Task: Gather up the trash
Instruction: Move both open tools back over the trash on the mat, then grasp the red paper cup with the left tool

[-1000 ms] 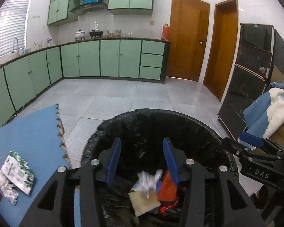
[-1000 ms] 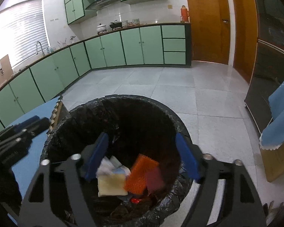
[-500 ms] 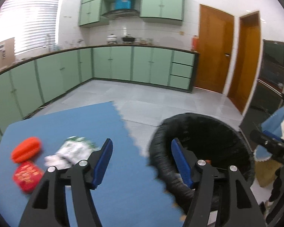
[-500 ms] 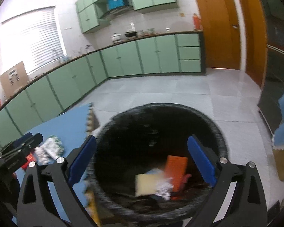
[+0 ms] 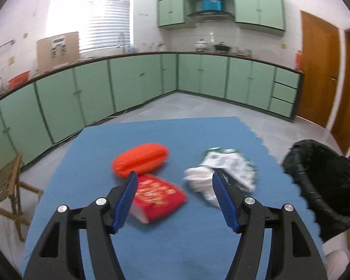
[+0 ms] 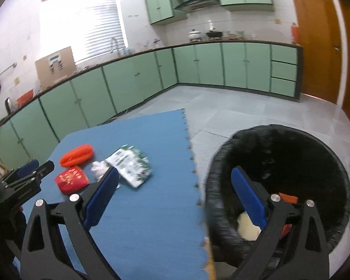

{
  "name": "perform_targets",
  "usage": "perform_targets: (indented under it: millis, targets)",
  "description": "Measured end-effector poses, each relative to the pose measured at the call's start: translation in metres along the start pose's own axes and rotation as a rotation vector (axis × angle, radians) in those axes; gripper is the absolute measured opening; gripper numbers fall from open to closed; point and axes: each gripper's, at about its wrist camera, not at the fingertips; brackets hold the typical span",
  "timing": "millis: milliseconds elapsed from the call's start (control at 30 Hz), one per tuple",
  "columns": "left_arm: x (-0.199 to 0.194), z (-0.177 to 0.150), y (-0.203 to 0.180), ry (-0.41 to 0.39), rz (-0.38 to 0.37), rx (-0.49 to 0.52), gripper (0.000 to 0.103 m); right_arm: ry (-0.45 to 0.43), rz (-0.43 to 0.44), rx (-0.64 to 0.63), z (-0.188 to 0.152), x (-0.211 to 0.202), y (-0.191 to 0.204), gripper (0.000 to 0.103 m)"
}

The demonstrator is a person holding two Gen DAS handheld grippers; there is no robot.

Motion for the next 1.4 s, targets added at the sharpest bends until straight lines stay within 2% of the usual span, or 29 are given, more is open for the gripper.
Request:
perform_targets:
  millis: [133, 367, 533, 1133, 1400]
  targets:
    - [0.014, -0.003, 0.027, 0.029, 0.032, -0.029, 0.066, 0.011, 0.03, -0.026, 0.006, 0.013, 0.024, 0.094]
    - [0.043, -0.02, 0.041, 0.112, 0.052, -0.055, 0.066, 0.045, 0.064, -0.039, 0.002, 0.038, 0.048, 0.094]
    - [0.054, -0.028, 0.046, 0.139, 0.051, -0.076, 0.067, 0.076, 0.082, -0.051, -0.004, 0.056, 0.059, 0.094]
    - [0.096, -0.03, 0.045, 0.27, -0.002, -0.163, 0.078, 0.103, 0.09, -0.085, -0.009, 0.075, 0.061, 0.094]
    - [0.081, -0.029, 0.046, 0.227, -0.014, -0.178, 0.063, 0.105, 0.093, -0.086, -0.007, 0.075, 0.06, 0.094]
Point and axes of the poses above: each gripper's, at about its wrist camera, not at the fingertips, and x roughly the way its jaws point, y to its left, z to its top, and after that the axes turned 9 degrees about -x, right-handed
